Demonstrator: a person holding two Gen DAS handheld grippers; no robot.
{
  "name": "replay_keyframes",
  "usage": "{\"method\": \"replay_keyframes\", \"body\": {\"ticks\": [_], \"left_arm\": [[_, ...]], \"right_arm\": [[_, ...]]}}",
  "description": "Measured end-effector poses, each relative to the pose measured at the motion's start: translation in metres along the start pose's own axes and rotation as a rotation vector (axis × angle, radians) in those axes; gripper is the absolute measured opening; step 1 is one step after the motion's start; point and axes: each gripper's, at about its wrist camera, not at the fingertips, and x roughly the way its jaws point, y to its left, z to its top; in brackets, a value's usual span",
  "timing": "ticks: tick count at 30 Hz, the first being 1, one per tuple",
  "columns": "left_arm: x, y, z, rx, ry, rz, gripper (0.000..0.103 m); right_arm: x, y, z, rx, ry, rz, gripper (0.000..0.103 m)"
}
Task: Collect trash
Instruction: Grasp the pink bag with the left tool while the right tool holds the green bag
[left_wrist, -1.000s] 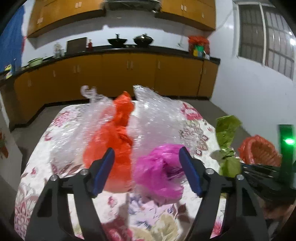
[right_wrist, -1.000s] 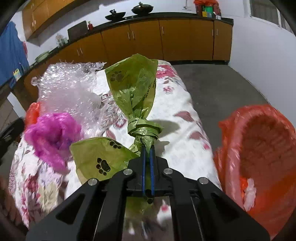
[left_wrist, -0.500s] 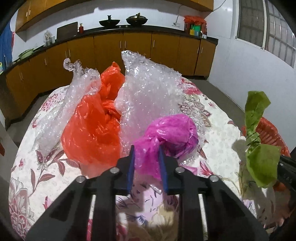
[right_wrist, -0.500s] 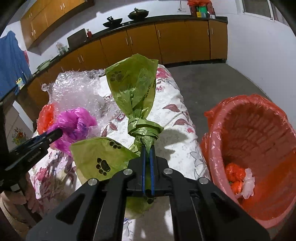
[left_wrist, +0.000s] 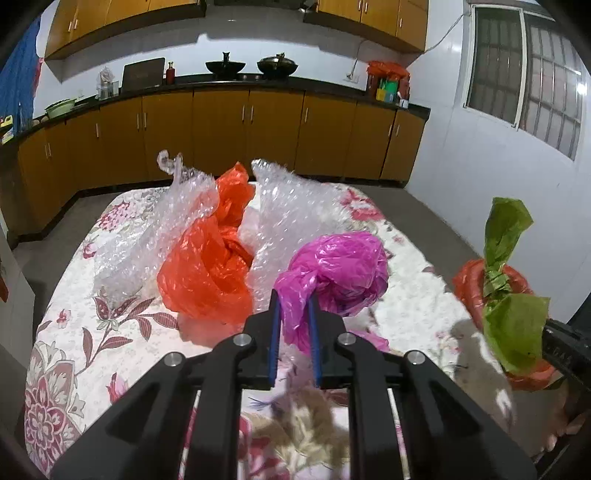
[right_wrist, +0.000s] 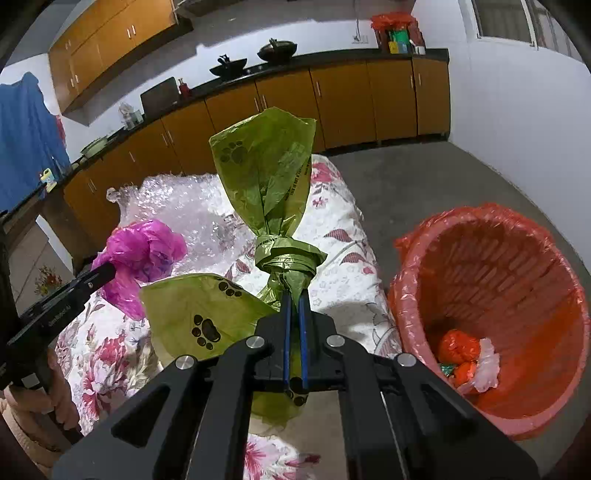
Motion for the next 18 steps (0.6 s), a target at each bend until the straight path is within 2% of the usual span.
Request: {"method": "replay_keyframes", "body": {"ticks": [18], "left_arm": [[-0.035,-0.059,0.006,0.029,-0.027,-0.112,0.015]], "right_arm": [[-0.067,-0.019,-0.004,0.016,-0.099,-0.067,0.005]]}}
